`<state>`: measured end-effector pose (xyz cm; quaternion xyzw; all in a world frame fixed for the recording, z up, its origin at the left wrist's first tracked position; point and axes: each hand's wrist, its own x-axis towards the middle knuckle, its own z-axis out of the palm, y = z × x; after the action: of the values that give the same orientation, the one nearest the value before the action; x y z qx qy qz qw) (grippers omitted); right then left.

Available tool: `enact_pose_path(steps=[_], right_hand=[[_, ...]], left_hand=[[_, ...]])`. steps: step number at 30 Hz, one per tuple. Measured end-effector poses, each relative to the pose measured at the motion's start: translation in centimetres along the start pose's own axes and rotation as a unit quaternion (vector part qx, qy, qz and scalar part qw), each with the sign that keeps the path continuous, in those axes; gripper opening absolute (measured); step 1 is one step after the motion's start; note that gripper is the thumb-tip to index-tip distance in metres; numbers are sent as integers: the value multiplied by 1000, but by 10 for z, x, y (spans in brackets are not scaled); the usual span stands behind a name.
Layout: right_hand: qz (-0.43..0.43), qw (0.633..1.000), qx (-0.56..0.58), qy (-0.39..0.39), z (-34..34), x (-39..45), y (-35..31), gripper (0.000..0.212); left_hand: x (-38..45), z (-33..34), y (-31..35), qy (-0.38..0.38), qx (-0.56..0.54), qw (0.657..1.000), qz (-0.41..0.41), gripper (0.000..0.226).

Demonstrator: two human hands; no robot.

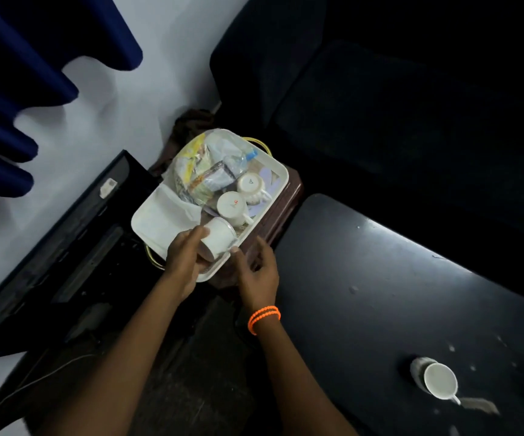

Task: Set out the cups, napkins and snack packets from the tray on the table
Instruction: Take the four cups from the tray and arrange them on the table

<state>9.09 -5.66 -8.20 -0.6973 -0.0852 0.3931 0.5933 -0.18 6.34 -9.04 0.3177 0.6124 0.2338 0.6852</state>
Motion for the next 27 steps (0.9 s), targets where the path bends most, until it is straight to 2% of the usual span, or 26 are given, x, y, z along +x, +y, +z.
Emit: enact_pose_path(steps=[1,2,5,7,9,13,17,22,24,27], right_hand=[[69,997,42,-19,-5,1,0,53],[98,992,73,-44,-13,2,2,48],[67,994,68,-48,-51,1,5,33],[56,995,77,-27,-84,-3,11,37],[44,997,65,16,-121,-8,24,51],[58,990,-8,125,-191,-27,68,63],[86,966,-46,239,-239,-54,104,72],[102,937,-35,333,-249,-68,105,69],[129,908,-14,399,-290,-76,122,66],[146,902,-15,406,-283,-80,123,56]], left_hand=[[-8,4,-7,-56,-50,997,-10,38],[-17,10,-15,-111,-84,990,-24,40],[-38,33,-38,-203,-86,974,-55,37],[-46,50,-56,-220,-34,972,-69,35],[-56,69,-76,-232,53,968,-75,37],[-85,119,-128,-274,203,936,-87,53],[-117,167,-181,-296,288,906,-96,56],[-123,190,-206,-315,376,868,-80,55],[-146,228,-237,-346,438,826,-80,57],[-148,224,-235,-337,455,820,-81,65]])
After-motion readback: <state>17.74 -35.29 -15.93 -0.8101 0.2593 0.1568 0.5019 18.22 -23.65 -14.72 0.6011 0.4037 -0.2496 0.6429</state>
